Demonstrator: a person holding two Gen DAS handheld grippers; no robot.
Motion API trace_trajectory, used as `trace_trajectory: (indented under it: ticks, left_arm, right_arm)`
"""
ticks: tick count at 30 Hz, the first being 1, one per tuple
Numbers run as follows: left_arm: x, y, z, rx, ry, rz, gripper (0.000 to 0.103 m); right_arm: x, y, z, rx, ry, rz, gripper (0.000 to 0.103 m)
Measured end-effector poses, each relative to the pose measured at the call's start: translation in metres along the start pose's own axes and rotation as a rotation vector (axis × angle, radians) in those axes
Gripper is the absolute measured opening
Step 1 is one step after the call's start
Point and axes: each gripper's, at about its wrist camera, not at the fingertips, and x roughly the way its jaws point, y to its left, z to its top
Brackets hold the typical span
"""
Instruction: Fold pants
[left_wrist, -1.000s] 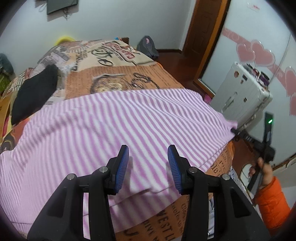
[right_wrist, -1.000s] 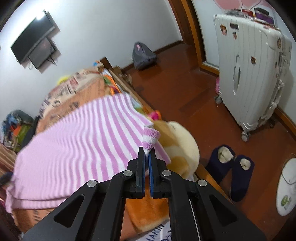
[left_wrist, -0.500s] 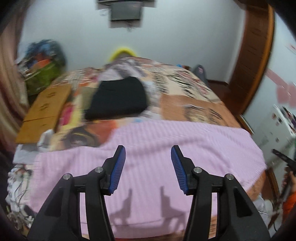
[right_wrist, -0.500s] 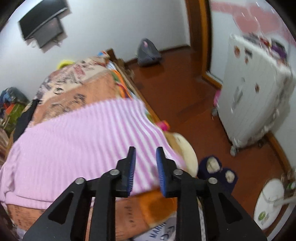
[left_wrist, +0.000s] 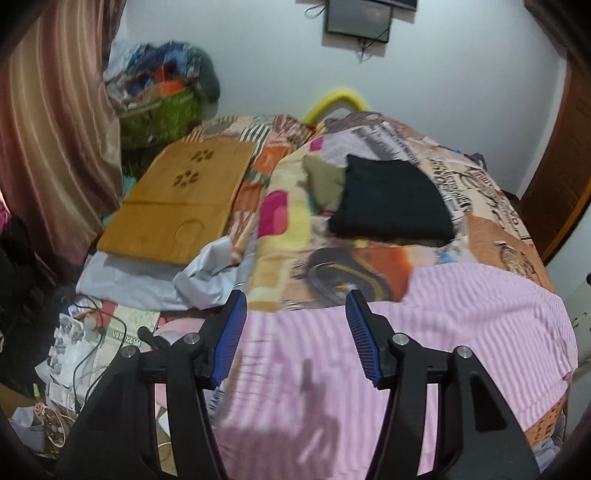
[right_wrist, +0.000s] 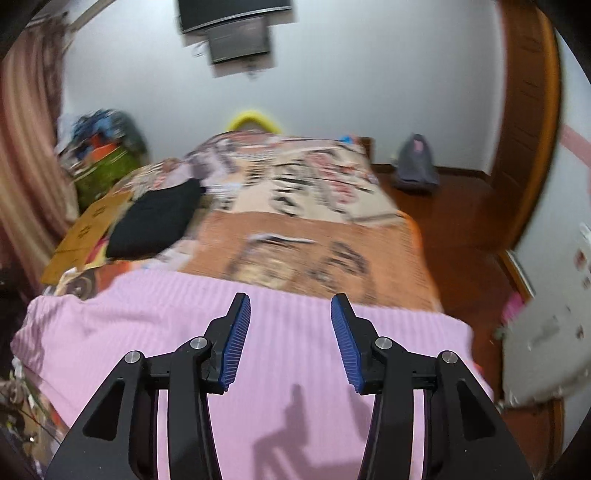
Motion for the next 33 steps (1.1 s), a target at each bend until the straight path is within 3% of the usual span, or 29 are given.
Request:
trace_trajectory:
  ticks: [5, 10, 17, 20, 24, 29, 31, 33]
  left_arm:
    - [0.042, 0.031, -0.008, -0.051, 0.103, -0.049, 0.056]
    - [0.074, 0.035, -0.019, -0.045, 0.191, -0.110, 0.056]
    - [0.104, 0.030, -0.026, 0.000, 0.257, -0.165, 0.056]
    - [0.109, 0.025, -0.029, 0.028, 0.250, -0.179, 0.054]
    - [0.109, 0.019, -0.032, 0.063, 0.218, -0.169, 0.043]
    - [0.108, 0.027, -0.032, 0.026, 0.201, -0.187, 0.038]
    - [0.105, 0.029, -0.032, 0.015, 0.195, -0.192, 0.036]
    - [0.099, 0.031, -0.031, 0.013, 0.174, -0.184, 0.035]
  right_arm:
    - [0.047, 0.076, 0.025, -0.088, 0.046, 0.121, 0.044]
    - [0.095, 0.138, 0.035, -0.197, 0.102, 0.165, 0.044]
    - [0.164, 0.212, 0.033, -0.344, 0.285, 0.281, 0.044]
    - [0.192, 0.238, 0.026, -0.429, 0.361, 0.296, 0.044]
    - [0.219, 0.263, 0.022, -0.517, 0.424, 0.314, 0.044]
    - [0.245, 0.290, 0.011, -0.630, 0.520, 0.351, 0.044]
    - [0.251, 0.297, 0.005, -0.656, 0.548, 0.372, 0.037]
    - [0.249, 0.302, 0.000, -0.678, 0.545, 0.395, 0.020]
